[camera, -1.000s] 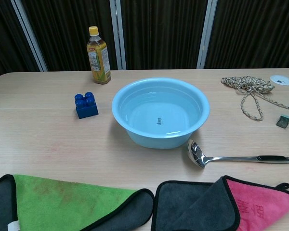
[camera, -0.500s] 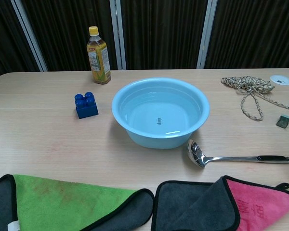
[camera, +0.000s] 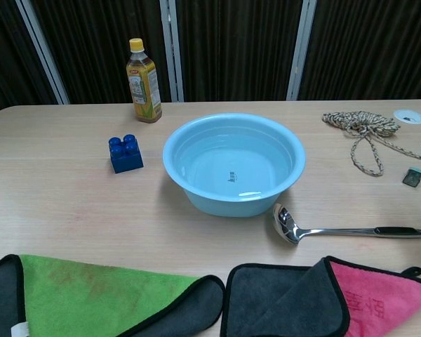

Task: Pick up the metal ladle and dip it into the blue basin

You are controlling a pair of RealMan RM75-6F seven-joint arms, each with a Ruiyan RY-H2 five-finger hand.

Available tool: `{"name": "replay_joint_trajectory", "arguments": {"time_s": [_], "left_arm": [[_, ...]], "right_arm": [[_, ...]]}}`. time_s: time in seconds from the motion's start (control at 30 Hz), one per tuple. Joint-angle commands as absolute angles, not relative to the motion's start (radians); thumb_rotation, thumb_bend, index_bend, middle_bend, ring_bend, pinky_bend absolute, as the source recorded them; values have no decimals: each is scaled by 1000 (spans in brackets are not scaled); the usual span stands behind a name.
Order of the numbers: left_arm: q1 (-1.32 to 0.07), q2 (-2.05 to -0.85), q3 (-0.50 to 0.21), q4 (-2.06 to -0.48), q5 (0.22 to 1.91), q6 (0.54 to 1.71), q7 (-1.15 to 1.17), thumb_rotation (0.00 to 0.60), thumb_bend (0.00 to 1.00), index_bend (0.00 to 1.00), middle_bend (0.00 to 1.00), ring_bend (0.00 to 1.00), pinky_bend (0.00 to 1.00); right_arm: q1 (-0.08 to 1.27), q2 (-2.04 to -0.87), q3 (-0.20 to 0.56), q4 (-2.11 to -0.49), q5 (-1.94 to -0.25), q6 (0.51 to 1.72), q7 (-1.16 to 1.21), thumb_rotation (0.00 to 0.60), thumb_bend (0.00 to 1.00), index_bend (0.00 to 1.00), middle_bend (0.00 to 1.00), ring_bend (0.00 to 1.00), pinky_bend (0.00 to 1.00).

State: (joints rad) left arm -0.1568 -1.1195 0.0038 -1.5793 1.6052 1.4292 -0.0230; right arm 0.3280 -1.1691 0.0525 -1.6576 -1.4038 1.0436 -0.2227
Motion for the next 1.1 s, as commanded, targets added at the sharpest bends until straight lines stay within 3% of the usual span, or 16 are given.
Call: {"name": "replay_joint_trajectory", "arguments": {"time_s": [0.03,1.1], "left_arm": [[-157,-1121,3,-1577,1603,1431,-26,492,295,0,0,0,0],[-190,-1082,48,-1567,1667,1404,-145,496,293,0,0,0,0]], "right_arm": [[355,-1200,61,-1639,-1379,1013,-234,600,237,362,0,0,0],[462,-1474,99,-1510,-1098,941,-350,600,253,360,0,0,0]]}}
